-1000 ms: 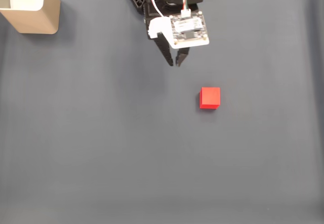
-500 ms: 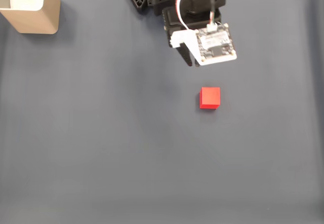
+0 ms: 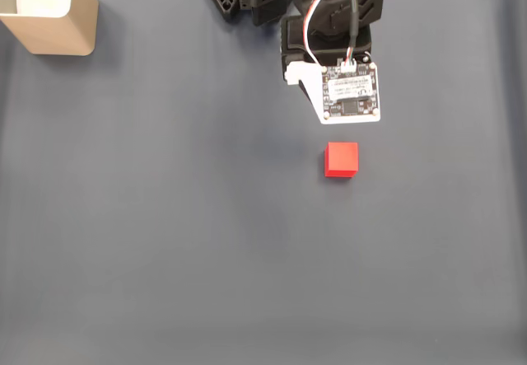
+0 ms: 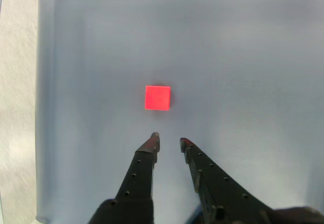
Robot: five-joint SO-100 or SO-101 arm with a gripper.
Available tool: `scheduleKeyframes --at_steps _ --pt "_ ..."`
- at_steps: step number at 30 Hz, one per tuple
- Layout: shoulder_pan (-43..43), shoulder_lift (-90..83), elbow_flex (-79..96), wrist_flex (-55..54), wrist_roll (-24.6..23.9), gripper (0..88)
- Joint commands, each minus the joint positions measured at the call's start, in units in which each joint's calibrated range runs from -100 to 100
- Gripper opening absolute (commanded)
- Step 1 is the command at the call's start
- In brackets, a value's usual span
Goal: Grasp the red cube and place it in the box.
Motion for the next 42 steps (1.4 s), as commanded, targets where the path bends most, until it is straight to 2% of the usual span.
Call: scheduleKeyframes --at_steps 1,16,42 --pt "-0.32 0.39 -3.37 -1.00 -0.10 13.3" --pt "-0.03 0.82 -2.18 -4.28 2.39 25.5" --pt "2.95 5.85 1.74 -12.23 2.69 31.3"
